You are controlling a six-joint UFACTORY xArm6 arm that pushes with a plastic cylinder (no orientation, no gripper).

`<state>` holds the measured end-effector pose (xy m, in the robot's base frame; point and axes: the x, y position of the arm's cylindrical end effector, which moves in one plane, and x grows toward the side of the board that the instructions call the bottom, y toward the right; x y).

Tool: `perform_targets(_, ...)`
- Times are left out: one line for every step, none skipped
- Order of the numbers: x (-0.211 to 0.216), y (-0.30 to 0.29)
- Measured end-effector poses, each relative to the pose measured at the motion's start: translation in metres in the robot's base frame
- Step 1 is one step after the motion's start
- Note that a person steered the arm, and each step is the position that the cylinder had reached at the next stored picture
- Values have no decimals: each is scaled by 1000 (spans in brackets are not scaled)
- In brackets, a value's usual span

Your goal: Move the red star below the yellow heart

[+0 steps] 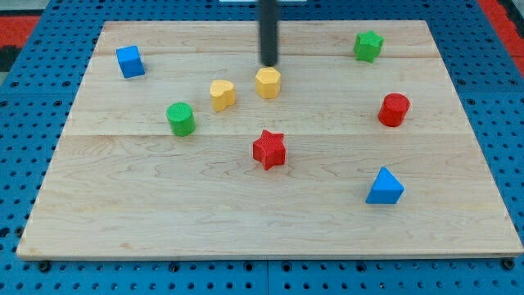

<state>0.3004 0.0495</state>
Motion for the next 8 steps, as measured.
perform_targets(28, -36)
perform_targets(14, -46)
perform_targets(58, 27)
perform_targets(179, 23)
perform_targets(179, -42)
perform_targets(145, -56)
perform_targets(197, -60)
perform_targets(165, -106)
